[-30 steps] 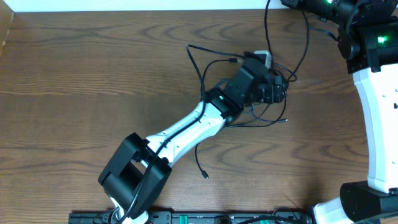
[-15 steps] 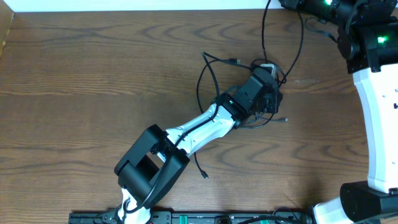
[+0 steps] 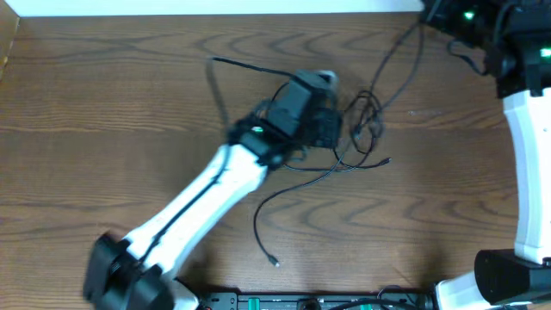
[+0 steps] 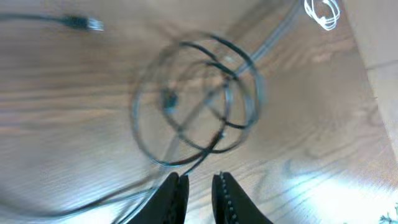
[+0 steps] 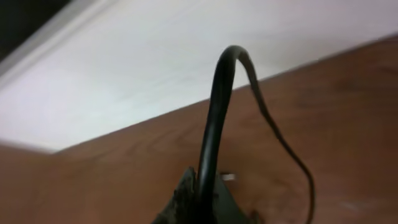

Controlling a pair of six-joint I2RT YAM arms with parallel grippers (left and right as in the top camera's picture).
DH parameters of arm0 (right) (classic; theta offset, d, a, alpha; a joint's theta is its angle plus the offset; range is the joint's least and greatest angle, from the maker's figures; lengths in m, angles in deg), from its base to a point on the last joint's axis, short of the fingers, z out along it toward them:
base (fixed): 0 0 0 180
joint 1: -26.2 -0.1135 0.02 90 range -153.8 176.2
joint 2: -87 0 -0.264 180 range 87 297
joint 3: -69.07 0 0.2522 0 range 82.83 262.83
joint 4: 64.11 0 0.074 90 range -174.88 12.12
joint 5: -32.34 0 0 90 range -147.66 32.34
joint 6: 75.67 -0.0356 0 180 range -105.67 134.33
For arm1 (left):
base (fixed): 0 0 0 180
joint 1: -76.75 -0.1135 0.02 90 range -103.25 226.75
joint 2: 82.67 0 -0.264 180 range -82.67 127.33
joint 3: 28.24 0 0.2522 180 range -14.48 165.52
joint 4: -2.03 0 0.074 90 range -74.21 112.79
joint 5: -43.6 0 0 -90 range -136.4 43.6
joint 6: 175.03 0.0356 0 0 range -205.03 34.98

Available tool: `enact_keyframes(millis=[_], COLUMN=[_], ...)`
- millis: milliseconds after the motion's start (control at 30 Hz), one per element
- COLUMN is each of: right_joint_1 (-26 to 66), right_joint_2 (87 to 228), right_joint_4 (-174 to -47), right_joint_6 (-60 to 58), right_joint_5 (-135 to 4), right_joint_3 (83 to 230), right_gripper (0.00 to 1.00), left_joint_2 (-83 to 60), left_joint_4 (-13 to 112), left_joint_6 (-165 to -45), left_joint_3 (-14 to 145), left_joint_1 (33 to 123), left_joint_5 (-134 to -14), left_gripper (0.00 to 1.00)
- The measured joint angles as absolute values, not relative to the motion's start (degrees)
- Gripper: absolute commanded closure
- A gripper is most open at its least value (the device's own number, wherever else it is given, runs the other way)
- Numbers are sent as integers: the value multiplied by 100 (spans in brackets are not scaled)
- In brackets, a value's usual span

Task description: Untangle cables

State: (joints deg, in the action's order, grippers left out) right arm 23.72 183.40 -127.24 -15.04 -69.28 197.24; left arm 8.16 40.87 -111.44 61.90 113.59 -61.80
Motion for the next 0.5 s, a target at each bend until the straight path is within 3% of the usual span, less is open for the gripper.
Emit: enact_keyframes(millis=[233, 267, 400, 500], right_joint_1=[2720, 2705, 2571, 2396], right_joint_2=[18541, 18574, 18707, 18727], right_joint_4=[-13034, -13052, -13078, -13069], right_joint_6=[-1279, -1255, -1176, -1156], right_joint_5=[-6843, -6884, -7131, -7298], right_joint_3=[19724, 19724, 19724, 19724], right_gripper=[99, 99, 99, 99], left_joint_2=[31, 16, 123, 320], left_joint_4=[4284, 4273, 4255, 4128], left_joint_6=[-10871, -10858, -10810, -10818], left_joint_3=[6192, 6190, 6190, 6190], left_joint_1=[10528, 10498, 10541, 10651], left_joint_5=[-6250, -6296, -6503, -6599], left_gripper=[83, 73, 51, 44])
